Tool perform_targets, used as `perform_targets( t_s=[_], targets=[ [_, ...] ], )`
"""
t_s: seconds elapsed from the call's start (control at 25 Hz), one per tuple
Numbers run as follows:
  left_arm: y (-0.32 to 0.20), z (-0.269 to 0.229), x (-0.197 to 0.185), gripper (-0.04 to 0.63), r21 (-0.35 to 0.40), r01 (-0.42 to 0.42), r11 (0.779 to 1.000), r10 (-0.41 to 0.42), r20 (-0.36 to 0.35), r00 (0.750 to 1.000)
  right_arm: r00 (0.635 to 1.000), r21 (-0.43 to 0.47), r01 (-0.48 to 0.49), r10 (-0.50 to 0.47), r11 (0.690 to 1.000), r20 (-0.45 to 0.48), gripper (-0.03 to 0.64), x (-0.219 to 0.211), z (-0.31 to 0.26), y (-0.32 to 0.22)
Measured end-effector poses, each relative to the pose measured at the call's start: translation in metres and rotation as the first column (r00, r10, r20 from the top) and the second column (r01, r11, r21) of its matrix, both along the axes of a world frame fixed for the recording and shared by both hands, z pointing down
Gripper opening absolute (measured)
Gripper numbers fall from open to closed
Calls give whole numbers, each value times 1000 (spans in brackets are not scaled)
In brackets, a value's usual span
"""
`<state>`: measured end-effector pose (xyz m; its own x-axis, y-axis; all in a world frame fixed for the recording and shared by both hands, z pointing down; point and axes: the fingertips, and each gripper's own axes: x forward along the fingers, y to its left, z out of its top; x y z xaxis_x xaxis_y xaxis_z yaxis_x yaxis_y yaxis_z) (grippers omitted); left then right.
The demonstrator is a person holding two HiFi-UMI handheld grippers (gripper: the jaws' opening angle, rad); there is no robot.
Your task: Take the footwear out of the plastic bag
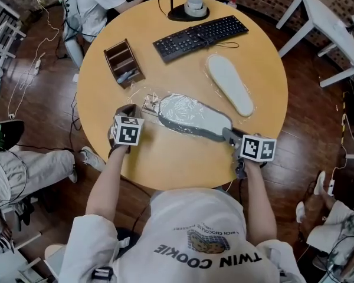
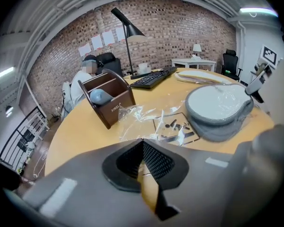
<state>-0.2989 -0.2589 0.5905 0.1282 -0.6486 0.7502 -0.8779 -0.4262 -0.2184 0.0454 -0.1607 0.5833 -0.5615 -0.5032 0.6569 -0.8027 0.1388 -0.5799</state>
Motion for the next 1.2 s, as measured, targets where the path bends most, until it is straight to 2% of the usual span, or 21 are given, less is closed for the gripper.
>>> perform_targets(
  t_s=[0.2, 0.48, 0.84, 1.2],
  targets=[
    [13, -10, 31, 6, 23, -45, 999, 47, -72, 996, 1000, -1, 6, -6, 1000, -2, 112, -1, 0, 0],
    [27, -17, 69, 6, 40, -107, 993, 111, -111, 988, 1000, 0, 12, -12, 1000, -2, 114, -1, 1, 0],
    [37, 0, 82, 6, 5, -137, 991, 137, -89, 987, 1000, 17, 19, -18, 1000, -4, 114, -1, 2, -4],
    [38, 8, 78, 6, -20, -118, 993, 116, -56, 992, 1000, 36, 26, -26, 999, -5, 113, -1, -4, -5]
  ],
)
